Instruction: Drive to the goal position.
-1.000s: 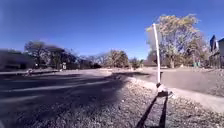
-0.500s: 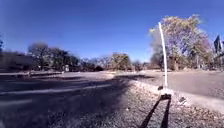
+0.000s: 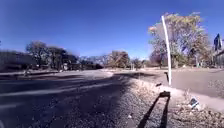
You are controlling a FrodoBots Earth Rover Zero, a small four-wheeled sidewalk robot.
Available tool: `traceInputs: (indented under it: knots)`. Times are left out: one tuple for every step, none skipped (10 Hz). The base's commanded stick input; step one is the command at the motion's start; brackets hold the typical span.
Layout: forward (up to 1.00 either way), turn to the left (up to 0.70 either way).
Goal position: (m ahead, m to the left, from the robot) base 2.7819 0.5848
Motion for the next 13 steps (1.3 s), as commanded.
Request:
traceInputs:
  knots:
    - [0.70, 0.00]
    - [0.70, 0.00]
    - [0.70, 0.00]
    - [0.70, 0.00]
    - [0.70, 0.00]
    - [0.70, 0.00]
    - [0.70, 0.00]
    - [0.70, 0.00]
    - [0.70, 0.00]
    - [0.70, 0.05]
    - [0.70, 0.11]
    - [0.70, 0.35]
    - [0.70, 0.35]
